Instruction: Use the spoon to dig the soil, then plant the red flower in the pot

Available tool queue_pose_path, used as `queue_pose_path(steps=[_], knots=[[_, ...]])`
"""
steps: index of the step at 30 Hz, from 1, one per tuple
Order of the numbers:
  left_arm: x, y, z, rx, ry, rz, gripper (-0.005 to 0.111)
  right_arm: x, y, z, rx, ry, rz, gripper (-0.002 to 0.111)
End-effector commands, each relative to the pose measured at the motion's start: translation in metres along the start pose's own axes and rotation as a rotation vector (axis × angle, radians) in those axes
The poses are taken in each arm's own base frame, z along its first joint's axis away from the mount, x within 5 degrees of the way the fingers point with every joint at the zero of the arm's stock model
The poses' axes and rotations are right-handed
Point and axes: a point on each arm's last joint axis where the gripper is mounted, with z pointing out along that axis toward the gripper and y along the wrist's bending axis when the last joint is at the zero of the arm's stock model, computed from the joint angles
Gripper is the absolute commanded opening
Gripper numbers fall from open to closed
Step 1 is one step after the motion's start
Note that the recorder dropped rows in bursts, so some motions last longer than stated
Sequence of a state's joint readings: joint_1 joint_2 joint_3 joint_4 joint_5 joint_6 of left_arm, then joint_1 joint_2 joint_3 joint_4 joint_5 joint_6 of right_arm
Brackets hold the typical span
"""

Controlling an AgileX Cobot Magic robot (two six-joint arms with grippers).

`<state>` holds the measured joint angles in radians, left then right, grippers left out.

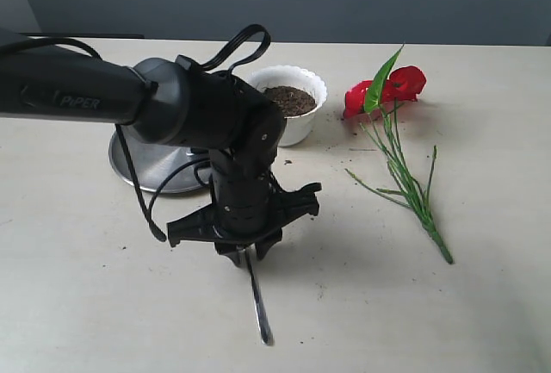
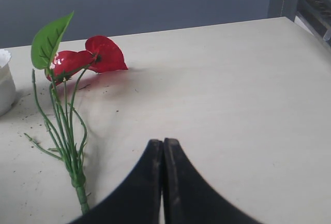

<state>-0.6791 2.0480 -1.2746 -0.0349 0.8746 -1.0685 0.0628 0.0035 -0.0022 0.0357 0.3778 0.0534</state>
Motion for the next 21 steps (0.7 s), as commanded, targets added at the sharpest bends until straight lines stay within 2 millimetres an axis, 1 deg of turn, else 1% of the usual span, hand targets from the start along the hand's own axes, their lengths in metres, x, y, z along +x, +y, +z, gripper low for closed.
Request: queue_pose_path(steps=[1, 6, 17, 19, 21], knots=[[0.0017, 0.0017, 0.0046, -0.005, 0.02, -0.017, 0.017, -0.0008, -0.0003, 0.0, 0.004, -0.016, -0.007, 0.0], [0.0015, 0.0018, 0.0046, -0.006, 0.018, -0.015, 0.0, -0.0005, -0.0002, 0.0, 0.003, -0.014, -0.004, 0.0], [-0.0003, 0.0017, 0.0046, -0.004, -0.003, 0.0, 0.001, -0.0005, -0.0002, 0.0, 0.003, -0.014, -0.002, 0.0], [0.0006, 0.0024, 0.0046, -0.012, 0.008, 0.063, 0.001, -0.0008, -0.0002, 0.0, 0.003, -0.017, -0.002, 0.0], [0.0006, 0.0033, 0.0046, -0.021, 0.009, 0.067, 0.001, -0.0008, -0.0002, 0.0, 0.003, -0.017, -0.002, 0.0]])
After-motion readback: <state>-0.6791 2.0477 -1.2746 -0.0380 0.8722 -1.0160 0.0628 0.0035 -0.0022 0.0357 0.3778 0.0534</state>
